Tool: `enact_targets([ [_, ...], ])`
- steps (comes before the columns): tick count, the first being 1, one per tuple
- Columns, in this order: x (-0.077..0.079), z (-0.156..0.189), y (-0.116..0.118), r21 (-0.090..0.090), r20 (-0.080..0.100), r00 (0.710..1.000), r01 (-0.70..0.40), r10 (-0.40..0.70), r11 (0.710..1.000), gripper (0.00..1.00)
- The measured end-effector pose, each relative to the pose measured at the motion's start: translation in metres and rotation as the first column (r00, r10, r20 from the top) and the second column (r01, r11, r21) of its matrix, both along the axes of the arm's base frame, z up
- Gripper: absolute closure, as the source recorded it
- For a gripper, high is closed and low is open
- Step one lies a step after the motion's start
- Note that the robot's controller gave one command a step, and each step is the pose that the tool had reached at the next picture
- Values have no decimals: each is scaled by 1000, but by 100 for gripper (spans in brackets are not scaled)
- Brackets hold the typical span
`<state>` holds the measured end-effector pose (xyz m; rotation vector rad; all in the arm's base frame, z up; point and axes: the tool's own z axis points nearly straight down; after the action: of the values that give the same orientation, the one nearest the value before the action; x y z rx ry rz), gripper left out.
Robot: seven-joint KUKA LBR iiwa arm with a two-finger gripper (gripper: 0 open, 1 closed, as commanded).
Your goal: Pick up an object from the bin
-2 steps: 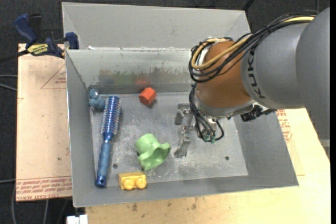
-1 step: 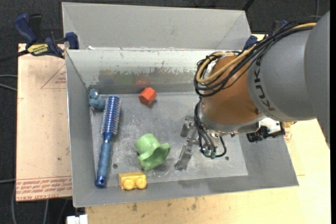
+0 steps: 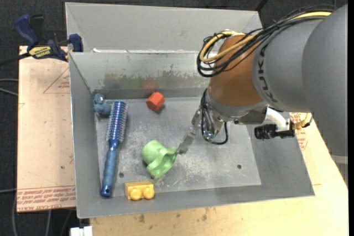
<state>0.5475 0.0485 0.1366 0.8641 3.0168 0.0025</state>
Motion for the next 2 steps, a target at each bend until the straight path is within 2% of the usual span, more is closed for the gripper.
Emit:
enact_targets([
  [1, -27, -62, -2, -1, -12, 1000, 8, -8, 1000, 0],
  [2, -3, 48, -94, -5, 8, 1000, -17, 17, 1000, 0],
])
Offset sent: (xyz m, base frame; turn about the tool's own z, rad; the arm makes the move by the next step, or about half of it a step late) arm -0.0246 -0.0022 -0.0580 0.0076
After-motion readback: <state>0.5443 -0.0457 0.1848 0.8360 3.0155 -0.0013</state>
